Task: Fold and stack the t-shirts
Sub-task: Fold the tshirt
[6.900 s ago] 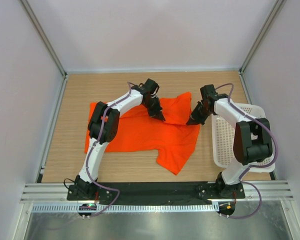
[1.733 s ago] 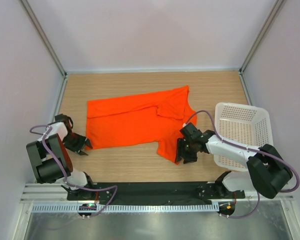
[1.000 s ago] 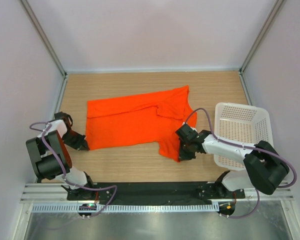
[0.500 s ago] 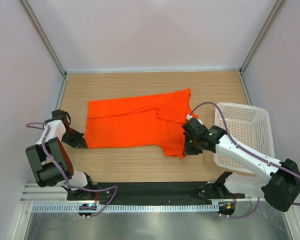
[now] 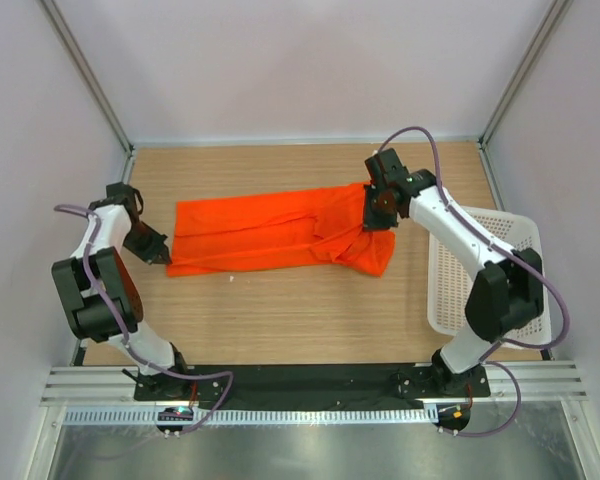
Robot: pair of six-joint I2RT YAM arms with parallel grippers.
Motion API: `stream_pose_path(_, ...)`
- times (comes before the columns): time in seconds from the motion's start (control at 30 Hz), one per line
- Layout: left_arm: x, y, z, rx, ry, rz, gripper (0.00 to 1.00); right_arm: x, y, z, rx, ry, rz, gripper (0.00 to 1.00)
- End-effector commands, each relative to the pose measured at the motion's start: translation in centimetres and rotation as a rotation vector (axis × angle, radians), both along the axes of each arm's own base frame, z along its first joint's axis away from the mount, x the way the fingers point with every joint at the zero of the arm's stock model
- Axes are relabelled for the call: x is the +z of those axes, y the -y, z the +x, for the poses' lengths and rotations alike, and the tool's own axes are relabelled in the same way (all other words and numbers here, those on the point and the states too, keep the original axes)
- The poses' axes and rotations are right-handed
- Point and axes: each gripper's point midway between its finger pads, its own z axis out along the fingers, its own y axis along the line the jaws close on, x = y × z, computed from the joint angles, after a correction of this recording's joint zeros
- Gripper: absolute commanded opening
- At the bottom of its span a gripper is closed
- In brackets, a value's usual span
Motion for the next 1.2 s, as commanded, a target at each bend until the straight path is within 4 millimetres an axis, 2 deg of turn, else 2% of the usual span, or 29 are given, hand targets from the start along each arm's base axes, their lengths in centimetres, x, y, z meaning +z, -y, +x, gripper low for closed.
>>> stream_pose_path(0.0,0.5,-0.2,1.8,-0.043,-0.003,0.02,0.0,1.2,-0.7,3.3,0.079,0.031,0.007,0.01)
stream_pose_path(0.03,1.0,-0.3,2.7,-0.046,0.012,0.023,0.0,1.2,-0.6,4.1,0.078,0.028,0.005,0.01)
stream_pose_path(0.07,0.5,-0.3,3.1,-0.048,-0.004,0.016,0.0,2.3,-0.9,5.3,0.076,0.057,0.018,0.01)
stream_pose_path(0.13,0.8,-0.4,4.3,-0.055,0.011,0.017,0.0,2.2,-1.7,7.2,0.094,0.053,0.05,0.01)
stream_pose_path(0.23,0.2,-0.3,5.2,-0.069,-0.011,0.004,0.0,1.7,-2.4,9.5,0.111,0.045,0.065,0.01)
stream_pose_path(0.27,0.5,-0.3,5.7,-0.07,-0.006,0.005,0.0,1.6,-2.6,10.1,0.113,0.045,0.07,0.01)
stream_pose_path(0.43,-0.6,-0.1,6.8,-0.081,-0.033,-0.006,0.0,1.3,-2.8,12.7,0.098,0.045,0.078,0.01)
stream_pose_path(0.6,-0.7,0.5,8.4,-0.107,-0.028,-0.012,0.0,0.2,-1.6,13.8,0.067,0.022,0.088,0.01)
stream_pose_path(0.67,-1.3,0.8,8.7,-0.114,-0.045,-0.02,0.0,0.1,-1.4,13.9,0.061,0.022,0.092,0.01)
stream_pose_path(0.83,-1.4,1.0,9.6,-0.112,-0.042,-0.024,0.0,-0.2,-0.9,14.6,0.047,0.022,0.108,0.01)
stream_pose_path(1.0,-1.5,0.6,10.2,-0.107,-0.045,-0.008,0.0,-0.5,-0.7,15.8,0.025,0.025,0.146,0.01)
stream_pose_path(1.17,-1.9,0.6,10.9,-0.099,-0.043,-0.015,0.0,-1.6,-1.6,16.7,0.035,0.002,0.185,0.01)
